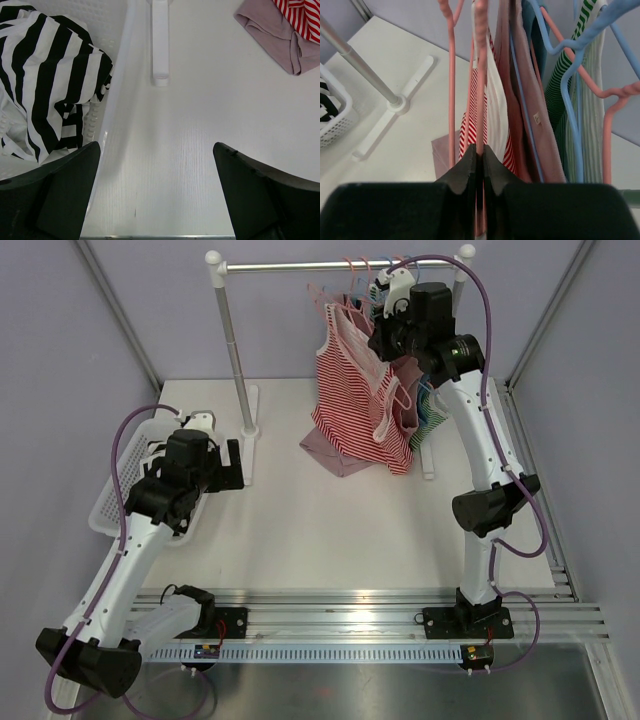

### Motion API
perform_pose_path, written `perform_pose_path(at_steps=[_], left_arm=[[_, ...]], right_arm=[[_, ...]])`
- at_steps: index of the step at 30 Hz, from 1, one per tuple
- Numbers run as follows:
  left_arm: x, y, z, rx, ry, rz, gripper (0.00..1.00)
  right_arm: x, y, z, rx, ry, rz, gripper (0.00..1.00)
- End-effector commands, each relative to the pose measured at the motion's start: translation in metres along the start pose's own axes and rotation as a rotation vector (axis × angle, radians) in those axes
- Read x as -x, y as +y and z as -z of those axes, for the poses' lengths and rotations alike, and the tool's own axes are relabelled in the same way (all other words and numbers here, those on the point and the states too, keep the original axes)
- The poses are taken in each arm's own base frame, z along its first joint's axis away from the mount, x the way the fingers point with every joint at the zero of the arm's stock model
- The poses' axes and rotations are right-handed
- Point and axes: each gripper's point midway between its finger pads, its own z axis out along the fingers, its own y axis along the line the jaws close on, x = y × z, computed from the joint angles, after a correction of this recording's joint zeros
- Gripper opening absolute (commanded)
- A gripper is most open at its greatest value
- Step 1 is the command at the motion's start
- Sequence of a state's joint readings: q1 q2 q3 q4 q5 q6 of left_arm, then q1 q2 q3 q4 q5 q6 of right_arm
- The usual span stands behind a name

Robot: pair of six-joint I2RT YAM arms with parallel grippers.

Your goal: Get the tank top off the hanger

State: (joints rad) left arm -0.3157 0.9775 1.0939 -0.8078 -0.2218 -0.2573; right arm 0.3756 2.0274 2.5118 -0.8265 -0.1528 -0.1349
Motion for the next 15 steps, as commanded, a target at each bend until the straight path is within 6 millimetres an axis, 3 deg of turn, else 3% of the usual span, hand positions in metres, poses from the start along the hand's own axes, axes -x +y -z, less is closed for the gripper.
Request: perform_pose_path(at_steps=[1, 3, 15], left_arm=[[0.012, -0.009, 0.002, -0.051, -0.056, -0.009, 0.99], [0.013, -0.01, 0.004, -0.056, -0.059, -0.008, 0.99], [0.022, -0.007, 0.017, -0.051, -0.099, 0.008, 0.99]], right_arm=[[0.028, 0.009, 0.007, 0.051, -0.1, -0.063, 0.07], [0.034, 0.008, 0.006, 0.038, -0.12, -0.086, 0.0], [0.093, 0.004, 0.05, -0.013, -0.313, -0.198, 0.0]])
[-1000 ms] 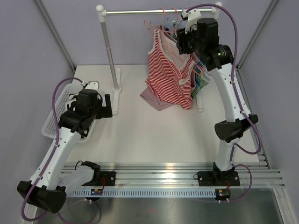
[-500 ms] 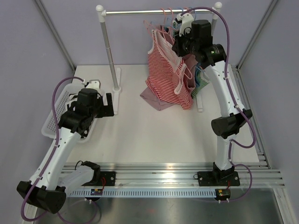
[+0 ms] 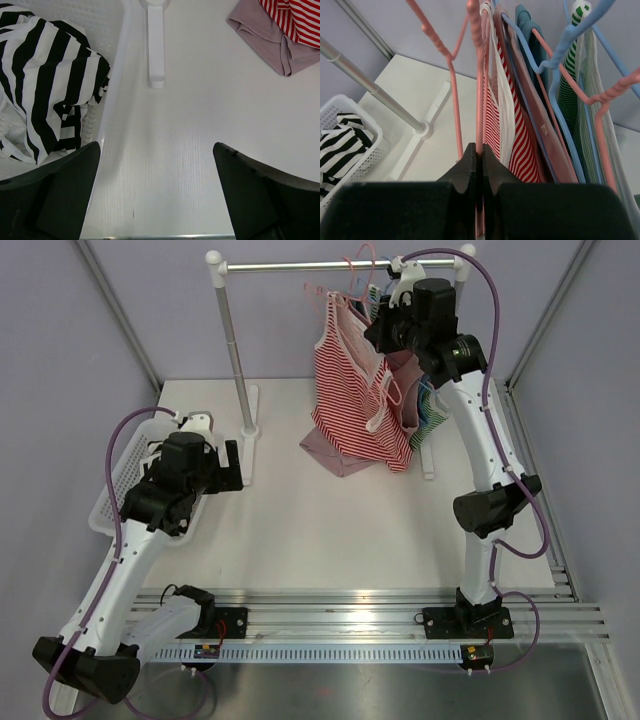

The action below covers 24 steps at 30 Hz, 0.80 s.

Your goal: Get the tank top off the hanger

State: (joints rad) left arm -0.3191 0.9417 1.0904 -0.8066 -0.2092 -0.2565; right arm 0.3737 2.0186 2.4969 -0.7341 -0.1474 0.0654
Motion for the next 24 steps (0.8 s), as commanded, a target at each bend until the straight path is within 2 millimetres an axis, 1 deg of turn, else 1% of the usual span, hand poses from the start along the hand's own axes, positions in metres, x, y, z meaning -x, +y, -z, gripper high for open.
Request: perform_pose_path(at_steps=[1, 2, 4, 5, 6, 10, 11, 12, 13, 14, 15, 16, 17, 18, 19, 20, 21, 22, 23, 24], left_arm=[[0.023, -0.005, 0.011, -0.03, -0.079, 0.005, 0.99], [0.025, -0.006, 0.012, -0.033, -0.085, 0.01, 0.99], [0.028, -0.009, 0.016, -0.045, -0.091, 0.015, 0.99], [0.034, -0.011, 0.02, -0.053, -0.105, 0.018, 0.99], [0.036, -0.013, 0.023, -0.061, -0.108, 0.021, 0.99], [0.05, -0.019, 0.035, -0.088, -0.14, 0.036, 0.99], [0.059, -0.023, 0.042, -0.102, -0.161, 0.043, 0.99], [0.063, -0.025, 0.045, -0.104, -0.168, 0.045, 0.99], [0.066, -0.026, 0.047, -0.104, -0.173, 0.046, 0.99], [0.071, -0.032, 0.052, -0.121, -0.186, 0.046, 0.99], [0.083, -0.037, 0.058, -0.135, -0.206, 0.051, 0.99], [0.09, -0.04, 0.064, -0.146, -0.221, 0.053, 0.99], [0.095, -0.05, 0.069, -0.178, -0.23, 0.05, 0.99], [0.102, -0.054, 0.074, -0.193, -0.245, 0.053, 0.99], [0.117, -0.068, 0.085, -0.235, -0.278, 0.049, 0.99], [0.124, -0.074, 0.091, -0.257, -0.293, 0.049, 0.99], [0.132, -0.081, 0.098, -0.277, -0.313, 0.048, 0.99], [0.146, -0.089, 0.103, -0.293, -0.342, 0.052, 0.99], [0.151, -0.1, 0.111, -0.33, -0.358, 0.038, 0.99], [0.158, -0.108, 0.114, -0.346, -0.376, 0.037, 0.99]], right_arm=[[0.076, 0.014, 0.048, 0.014, -0.233, -0.013, 0.0], [0.082, 0.015, 0.056, 0.011, -0.25, -0.01, 0.0], [0.085, 0.014, 0.061, 0.003, -0.259, -0.01, 0.0], [0.093, 0.015, 0.071, 0.002, -0.284, -0.005, 0.0], [0.091, 0.014, 0.071, -0.008, -0.281, -0.006, 0.0], [0.101, 0.013, 0.089, -0.029, -0.311, 0.012, 0.0], [0.103, 0.012, 0.096, -0.04, -0.316, 0.014, 0.0], [0.103, 0.012, 0.099, -0.046, -0.314, 0.013, 0.0], [0.104, 0.012, 0.109, -0.053, -0.313, 0.016, 0.0], [0.106, 0.013, 0.115, -0.053, -0.315, 0.02, 0.0], [0.102, 0.012, 0.118, -0.06, -0.303, 0.021, 0.0], [0.097, 0.013, 0.123, -0.063, -0.282, 0.02, 0.0], [0.101, 0.013, 0.137, -0.072, -0.294, 0.021, 0.0], [0.094, 0.011, 0.14, -0.082, -0.271, 0.018, 0.0], [0.094, 0.012, 0.158, -0.089, -0.272, 0.019, 0.0], [0.091, 0.014, 0.164, -0.088, -0.265, 0.023, 0.0], [0.081, 0.013, 0.165, -0.089, -0.237, 0.024, 0.0], [0.078, 0.013, 0.171, -0.091, -0.236, 0.025, 0.0], [0.082, 0.017, 0.192, -0.084, -0.262, 0.029, 0.0], [0.071, 0.016, 0.192, -0.087, -0.236, 0.025, 0.0]])
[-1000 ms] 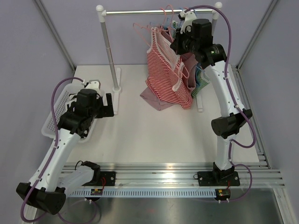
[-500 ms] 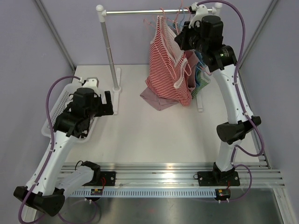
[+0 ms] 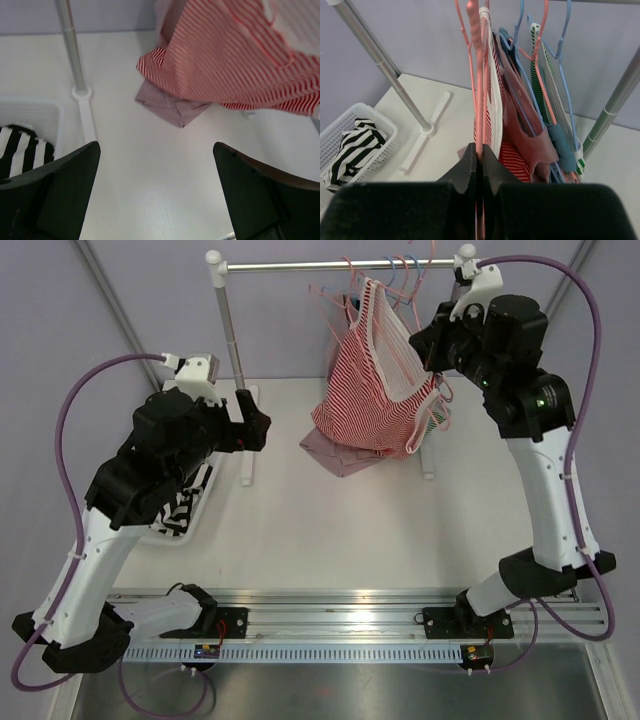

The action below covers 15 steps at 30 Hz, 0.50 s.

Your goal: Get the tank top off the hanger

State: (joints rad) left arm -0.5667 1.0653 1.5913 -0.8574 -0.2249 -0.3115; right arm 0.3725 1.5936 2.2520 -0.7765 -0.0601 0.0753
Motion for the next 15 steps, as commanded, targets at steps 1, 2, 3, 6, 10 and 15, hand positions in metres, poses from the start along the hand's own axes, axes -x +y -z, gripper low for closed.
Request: perform_pose_path(at_steps=[1, 2, 3, 6, 10, 15], left_arm=[[0.049, -0.032, 0.003, -0.07, -0.129, 0.02, 0.99], [0.053, -0.044, 0.002, -0.104, -0.135, 0.005, 0.99], [0.062, -0.055, 0.002, -0.14, -0.159, 0.004, 0.99], [0.084, -0.097, 0.004, -0.278, -0.219, -0.044, 0.99], [0.105, -0.155, 0.004, -0.431, -0.307, -0.14, 0.99], [0.114, -0.199, 0.005, -0.555, -0.381, -0.186, 0.99]], right_arm=[[0.026, 0.002, 0.06, -0.01, -0.095, 0.023, 0.0], [0.017, 0.003, 0.064, 0.001, -0.07, 0.021, 0.0], [0.014, 0.007, 0.071, 0.019, -0.062, 0.023, 0.0], [0.008, 0.017, 0.112, 0.065, -0.054, 0.009, 0.0], [-0.001, 0.023, 0.152, 0.084, -0.057, -0.015, 0.0], [0.003, 0.03, 0.201, 0.106, -0.091, -0.03, 0.0]])
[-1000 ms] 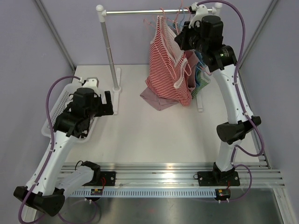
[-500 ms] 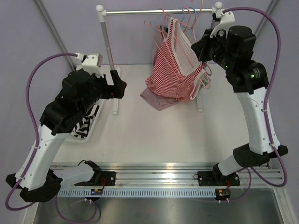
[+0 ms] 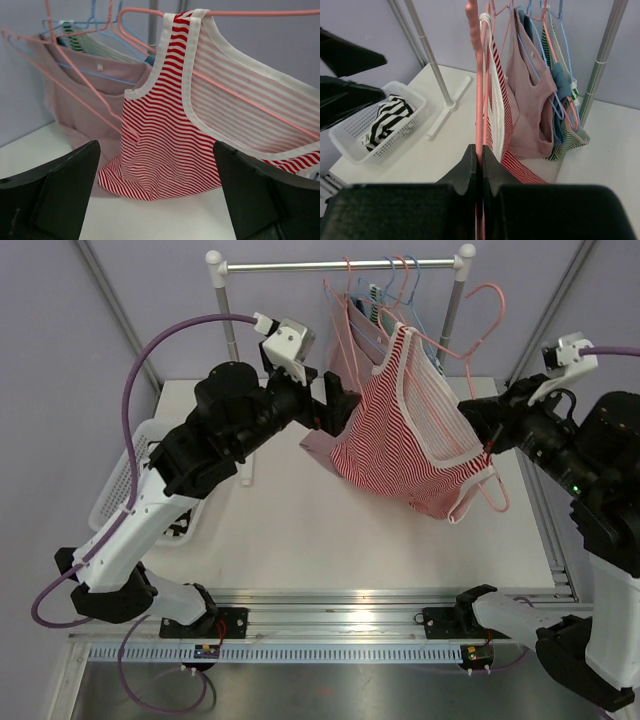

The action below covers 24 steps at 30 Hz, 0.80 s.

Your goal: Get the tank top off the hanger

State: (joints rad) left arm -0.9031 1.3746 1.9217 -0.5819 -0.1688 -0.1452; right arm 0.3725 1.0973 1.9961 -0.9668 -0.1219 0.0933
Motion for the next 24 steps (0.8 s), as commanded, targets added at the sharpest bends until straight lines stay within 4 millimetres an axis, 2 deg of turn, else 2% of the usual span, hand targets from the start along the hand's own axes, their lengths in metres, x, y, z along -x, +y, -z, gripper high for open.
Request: perform_pose_path(at_steps=[1, 4, 8, 11, 13, 16, 17, 19, 20, 22, 24], left_arm=[[0.049, -0.031, -0.004, -0.112, -0.186, -0.051, 0.99], [0.055, -0.046, -0.014, -0.17, -0.223, -0.042, 0.99], [0.05, -0.071, -0.026, -0.296, -0.222, -0.043, 0.99], [0.047, -0.077, -0.034, -0.317, -0.222, -0.047, 0.97], [0.046, -0.07, -0.043, -0.273, -0.217, -0.052, 0.9], [0.036, -0.053, -0.056, -0.17, -0.179, -0.069, 0.65], [0.033, -0.051, -0.058, -0.155, -0.167, -0.074, 0.5], [0.027, -0.047, -0.061, -0.133, -0.151, -0.082, 0.34], [0.026, -0.043, -0.062, -0.113, -0.148, -0.084, 0.19], [0.023, -0.038, -0.061, -0.085, -0.136, -0.088, 0.15], [0.025, -0.028, -0.057, -0.036, -0.14, -0.095, 0.02]], right_arm=[[0.014, 0.015, 0.029, 0.059, -0.058, -0.019, 0.0], [0.016, 0.029, 0.042, 0.124, -0.072, -0.025, 0.0], [0.012, 0.047, 0.047, 0.226, -0.049, -0.033, 0.0], [0.009, 0.051, 0.046, 0.255, -0.041, -0.032, 0.0], [0.009, 0.053, 0.045, 0.266, -0.042, -0.031, 0.0], [0.01, 0.055, 0.046, 0.279, -0.045, -0.027, 0.0], [0.011, 0.055, 0.046, 0.281, -0.051, -0.024, 0.0], [0.008, 0.051, 0.042, 0.263, -0.046, -0.026, 0.0], [0.007, 0.05, 0.04, 0.256, -0.043, -0.02, 0.0], [0.003, 0.045, 0.033, 0.237, -0.03, -0.019, 0.0], [0.0, 0.042, 0.025, 0.227, -0.02, -0.014, 0.0]])
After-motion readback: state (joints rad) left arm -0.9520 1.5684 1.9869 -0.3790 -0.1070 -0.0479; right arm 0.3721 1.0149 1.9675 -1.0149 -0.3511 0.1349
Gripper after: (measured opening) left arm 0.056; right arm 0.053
